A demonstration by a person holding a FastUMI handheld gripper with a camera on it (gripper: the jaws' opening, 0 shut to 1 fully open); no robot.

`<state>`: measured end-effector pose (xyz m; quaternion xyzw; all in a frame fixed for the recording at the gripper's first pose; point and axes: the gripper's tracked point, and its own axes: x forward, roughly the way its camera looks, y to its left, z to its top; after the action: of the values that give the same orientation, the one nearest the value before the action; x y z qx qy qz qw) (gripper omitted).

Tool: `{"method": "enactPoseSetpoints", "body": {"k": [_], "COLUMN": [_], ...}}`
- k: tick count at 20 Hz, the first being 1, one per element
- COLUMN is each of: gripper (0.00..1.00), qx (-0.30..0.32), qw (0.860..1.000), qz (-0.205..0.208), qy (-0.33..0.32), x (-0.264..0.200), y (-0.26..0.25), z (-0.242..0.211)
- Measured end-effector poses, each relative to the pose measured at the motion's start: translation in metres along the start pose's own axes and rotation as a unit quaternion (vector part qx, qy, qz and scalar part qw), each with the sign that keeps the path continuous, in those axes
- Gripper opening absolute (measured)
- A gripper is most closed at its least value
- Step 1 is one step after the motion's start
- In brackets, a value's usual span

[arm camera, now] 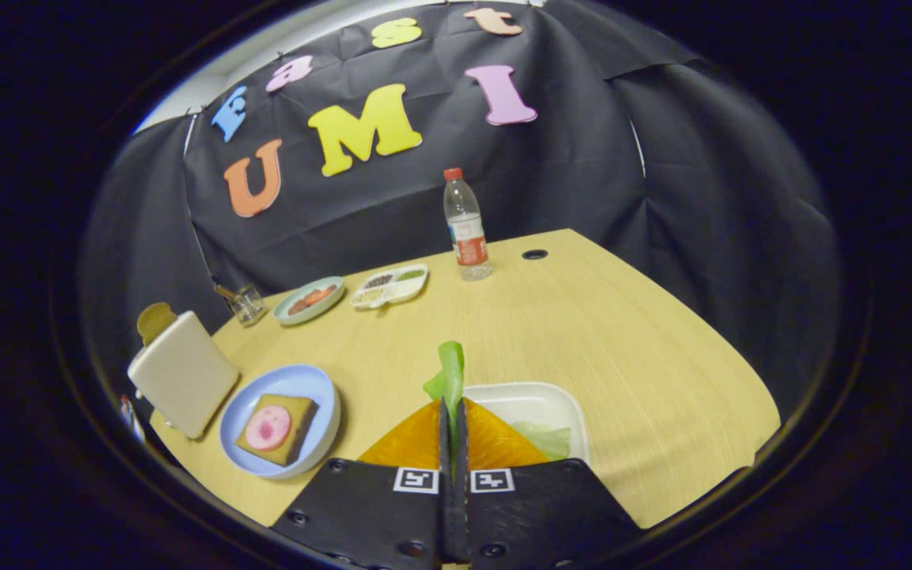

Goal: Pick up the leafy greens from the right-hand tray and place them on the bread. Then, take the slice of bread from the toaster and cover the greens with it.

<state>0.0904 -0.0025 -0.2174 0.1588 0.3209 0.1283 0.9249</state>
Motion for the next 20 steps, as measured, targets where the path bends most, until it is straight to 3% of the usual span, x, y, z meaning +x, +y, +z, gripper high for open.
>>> {"method": "enactPoseSetpoints", "body": {"k": [5,10,14,20], "gripper": [0.00,0.00,0.00,0.00], "qx": [0.030,0.005,-0.024,-0.098], "qw": [0.998,0.997,0.996,0.991], "qz": [0.037,0.049,0.039,-0.011], "qy": [-0.029,-0.063,-0.079,-0.087], "x": [-0.016,-0.019,-0.009,0.015], "y": [0.041,0.097,0.130,0.152], "z": [0.021,0.031,0.026,0.009]}}
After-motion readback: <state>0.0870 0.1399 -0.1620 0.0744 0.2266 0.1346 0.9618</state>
